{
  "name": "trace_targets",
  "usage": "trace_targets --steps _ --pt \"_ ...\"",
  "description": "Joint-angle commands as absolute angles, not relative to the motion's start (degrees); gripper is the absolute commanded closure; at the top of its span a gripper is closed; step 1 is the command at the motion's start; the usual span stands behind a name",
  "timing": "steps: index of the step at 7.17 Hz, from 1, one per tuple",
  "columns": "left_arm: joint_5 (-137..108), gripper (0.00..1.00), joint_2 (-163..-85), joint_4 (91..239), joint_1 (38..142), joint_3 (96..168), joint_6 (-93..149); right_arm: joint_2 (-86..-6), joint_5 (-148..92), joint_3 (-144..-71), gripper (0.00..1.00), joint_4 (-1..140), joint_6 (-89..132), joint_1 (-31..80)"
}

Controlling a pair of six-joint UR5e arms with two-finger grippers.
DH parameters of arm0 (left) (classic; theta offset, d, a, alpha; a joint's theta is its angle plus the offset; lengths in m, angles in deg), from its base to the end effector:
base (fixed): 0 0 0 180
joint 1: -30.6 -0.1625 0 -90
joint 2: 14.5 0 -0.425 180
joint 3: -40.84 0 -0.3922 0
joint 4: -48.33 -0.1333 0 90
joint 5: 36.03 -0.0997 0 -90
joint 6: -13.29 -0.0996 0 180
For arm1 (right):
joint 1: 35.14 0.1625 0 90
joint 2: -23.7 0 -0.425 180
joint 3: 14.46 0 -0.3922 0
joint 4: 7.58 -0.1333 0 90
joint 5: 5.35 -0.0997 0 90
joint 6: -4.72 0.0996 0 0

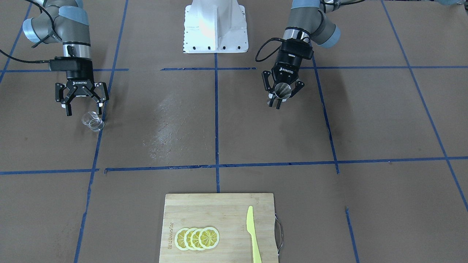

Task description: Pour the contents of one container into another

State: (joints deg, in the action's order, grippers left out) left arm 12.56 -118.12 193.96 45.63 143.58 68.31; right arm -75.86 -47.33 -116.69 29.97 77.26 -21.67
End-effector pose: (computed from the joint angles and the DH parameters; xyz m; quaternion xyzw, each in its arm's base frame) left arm 0.4693 -0.3322 0.3131 0.5012 0.4433 -0.1061 0.7355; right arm -0.3727 -0.3025 0.5196 0.4604 -0.3112 0.1600 0.8159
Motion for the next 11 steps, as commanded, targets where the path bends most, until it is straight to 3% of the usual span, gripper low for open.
trace_targets --steps 1,4,7,9,11 --pt "12.6 1.00 -118.1 194.0 45.7 143.6 68.3 -74.4 -46.3 -115.1 0.00 29.5 77.2 -21.7" --pt "12.6 1.00 -118.1 194.0 45.7 143.6 68.3 -70.2 -46.0 -109.3 0.00 29.4 77.2 -21.8" --pt "12.6 1.00 -118.1 194.0 45.6 143.7 68.2 -69.9 -46.0 -109.3 0.04 29.2 77.1 -21.6" --pt "12.6 1.00 -118.1 194.0 45.8 143.7 68.2 -69.9 -46.1 -109.7 0.30 29.2 77.1 -21.6" --pt "12.6 1.00 -118.1 194.0 45.7 143.6 68.2 -70.0 -46.3 -109.6 0.35 29.2 77.1 -21.5"
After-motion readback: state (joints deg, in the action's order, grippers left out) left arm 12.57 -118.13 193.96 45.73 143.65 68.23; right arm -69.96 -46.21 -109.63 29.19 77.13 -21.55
